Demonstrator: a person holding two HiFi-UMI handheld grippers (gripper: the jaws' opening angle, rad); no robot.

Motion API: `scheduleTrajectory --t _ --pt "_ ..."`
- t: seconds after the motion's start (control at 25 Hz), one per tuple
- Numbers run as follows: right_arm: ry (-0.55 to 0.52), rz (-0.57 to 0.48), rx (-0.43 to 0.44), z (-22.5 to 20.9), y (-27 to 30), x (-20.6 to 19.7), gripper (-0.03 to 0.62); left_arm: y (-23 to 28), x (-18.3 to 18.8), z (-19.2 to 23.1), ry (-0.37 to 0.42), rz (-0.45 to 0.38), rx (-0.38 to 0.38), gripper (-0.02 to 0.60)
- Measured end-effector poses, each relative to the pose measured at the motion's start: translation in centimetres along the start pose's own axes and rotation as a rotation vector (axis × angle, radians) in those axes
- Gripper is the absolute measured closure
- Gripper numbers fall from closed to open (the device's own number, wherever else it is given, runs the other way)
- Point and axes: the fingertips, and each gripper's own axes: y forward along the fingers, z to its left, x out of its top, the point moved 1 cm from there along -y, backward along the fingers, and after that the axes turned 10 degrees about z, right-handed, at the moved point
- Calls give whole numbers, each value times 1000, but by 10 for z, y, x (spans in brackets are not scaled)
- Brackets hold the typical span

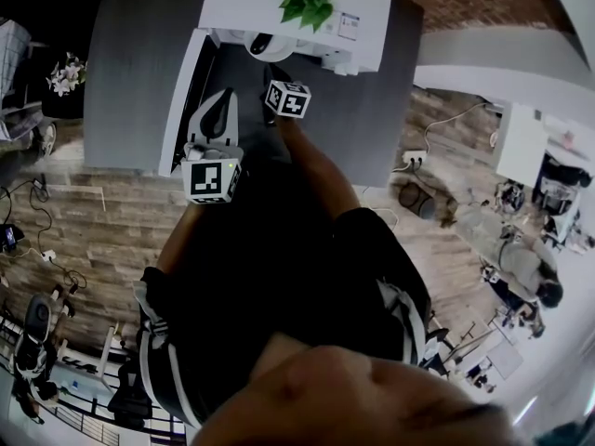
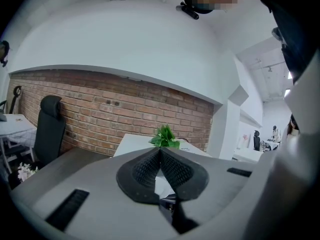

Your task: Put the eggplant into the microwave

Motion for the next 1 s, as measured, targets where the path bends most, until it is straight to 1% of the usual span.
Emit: scheduleTrajectory --t 0.4,1.0 --pt "39 10 -13 -9 10 9 554 7 1 5 -12 1 4 545" --pt "60 1 -14 -10 23 27 554 11 -5 15 -24 13 20 545"
